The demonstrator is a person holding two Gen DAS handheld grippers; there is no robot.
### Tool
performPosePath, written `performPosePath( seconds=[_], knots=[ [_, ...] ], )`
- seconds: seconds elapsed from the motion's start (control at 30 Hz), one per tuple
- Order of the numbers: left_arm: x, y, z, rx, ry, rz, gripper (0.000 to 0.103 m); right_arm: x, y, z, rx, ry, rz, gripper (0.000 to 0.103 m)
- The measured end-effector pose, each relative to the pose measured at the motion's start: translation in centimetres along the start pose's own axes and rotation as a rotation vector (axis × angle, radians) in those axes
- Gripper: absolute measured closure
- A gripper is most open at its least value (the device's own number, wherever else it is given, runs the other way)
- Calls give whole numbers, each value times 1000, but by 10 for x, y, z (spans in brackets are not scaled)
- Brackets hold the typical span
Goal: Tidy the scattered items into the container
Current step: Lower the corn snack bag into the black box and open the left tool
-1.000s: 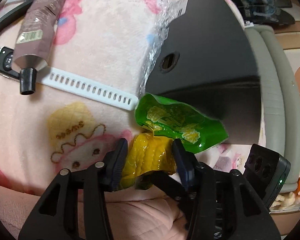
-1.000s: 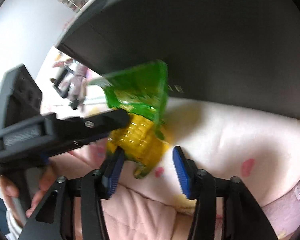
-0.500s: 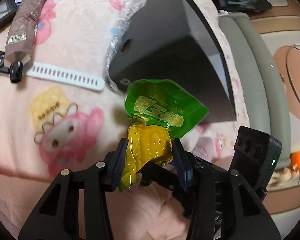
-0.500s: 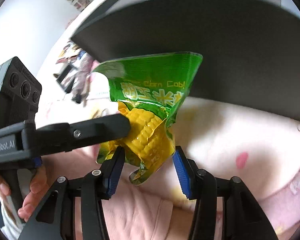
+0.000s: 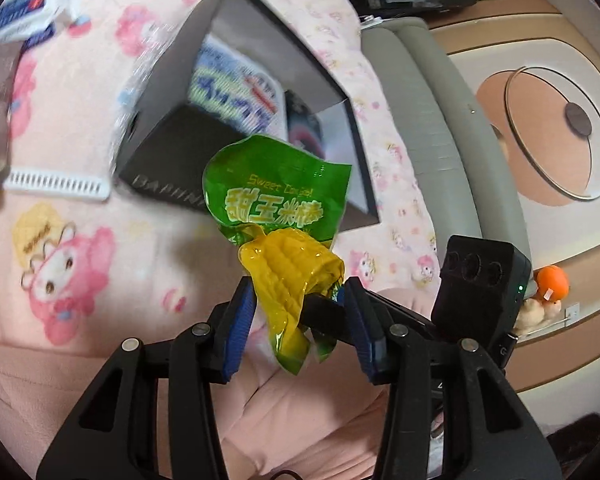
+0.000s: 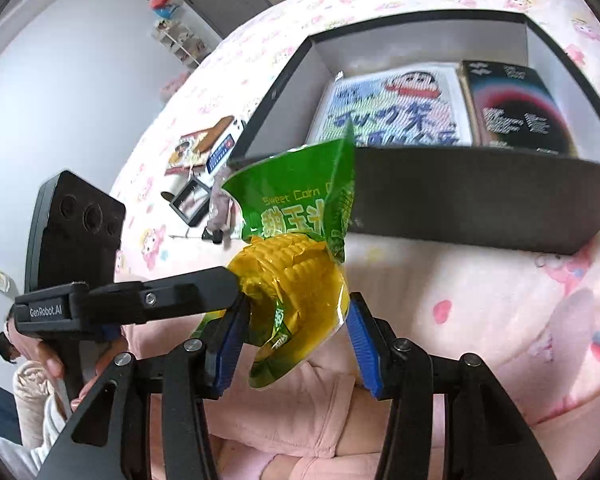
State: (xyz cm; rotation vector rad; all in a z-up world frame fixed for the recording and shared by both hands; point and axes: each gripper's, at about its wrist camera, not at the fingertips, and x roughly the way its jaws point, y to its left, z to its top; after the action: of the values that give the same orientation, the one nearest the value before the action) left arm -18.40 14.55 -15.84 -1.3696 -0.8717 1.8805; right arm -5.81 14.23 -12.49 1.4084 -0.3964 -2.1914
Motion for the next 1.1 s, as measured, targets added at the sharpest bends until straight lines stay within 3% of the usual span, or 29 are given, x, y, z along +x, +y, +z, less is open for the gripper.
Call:
performPosePath(
  seconds=[0.1,0.23,0.33,0.5,0.67,0.77,0.9,1.1],
  knots=[
    [-66,14,-16,35,-13,1,58,-8,6,10,-31,-35,-21,58],
    [-113,27,-23,76,-24,-20,58,-33,0,27,-55,-86,-32,58],
    [-110,23,-6,67,-34,-6,58,-43,-14,52,-68,-91,-31,58],
    [-84,25,6,17,-16,-8,58,-38,-34,80,-131,-49,-131,58],
    [-50,16,29,-6,-3,-44,58,-45,-65,102,-80,-99,-137,58],
    [-19,11,30,5,43,-7,58,-51,-99,96,34,-151,-136,60],
    [23,6,31,22,102,78,58,-46,-118,91,68,-137,-255,60],
    [30,8,33,6,106,126,58,-36,-119,96,67,-114,-343,60]
  ],
)
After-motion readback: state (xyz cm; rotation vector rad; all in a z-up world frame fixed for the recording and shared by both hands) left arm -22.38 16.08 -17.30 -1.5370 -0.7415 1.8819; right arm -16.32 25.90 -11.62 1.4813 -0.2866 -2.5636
